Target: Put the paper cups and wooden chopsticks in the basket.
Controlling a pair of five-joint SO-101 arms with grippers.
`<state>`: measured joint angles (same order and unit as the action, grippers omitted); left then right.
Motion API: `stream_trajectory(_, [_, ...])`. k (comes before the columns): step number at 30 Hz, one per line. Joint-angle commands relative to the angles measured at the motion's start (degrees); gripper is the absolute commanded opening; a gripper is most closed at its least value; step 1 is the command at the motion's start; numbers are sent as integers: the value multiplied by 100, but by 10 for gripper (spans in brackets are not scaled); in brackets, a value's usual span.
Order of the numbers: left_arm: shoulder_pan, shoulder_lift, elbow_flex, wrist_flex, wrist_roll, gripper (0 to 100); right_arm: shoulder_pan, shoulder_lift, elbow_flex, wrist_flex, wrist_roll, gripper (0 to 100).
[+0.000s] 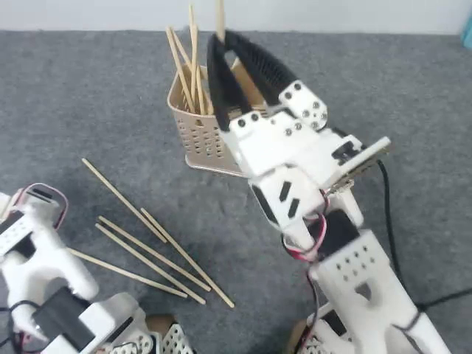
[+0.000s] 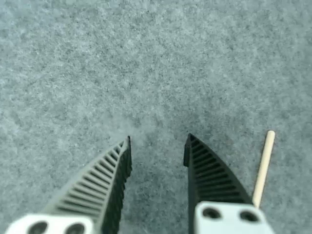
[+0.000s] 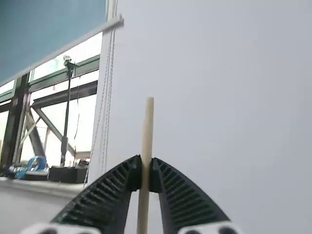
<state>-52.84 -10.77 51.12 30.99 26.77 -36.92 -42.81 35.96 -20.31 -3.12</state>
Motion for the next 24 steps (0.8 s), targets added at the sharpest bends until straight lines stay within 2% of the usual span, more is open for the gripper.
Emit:
stream_trajectory(1, [53,-18,-66,-141,44,166,207,664,-607,-892,-53,8])
stream_trajectory(11, [53,-18,-66,-141,44,166,374,3433,-2769,-910,97,8])
stream_trajectory(17, [79,-18,-84,-141,44,166,558,4233,-2971,-963,79,8])
stream_trajectory(24, [176,-18,-75,-141,35,166,576,4347,-2646,-884,114,35])
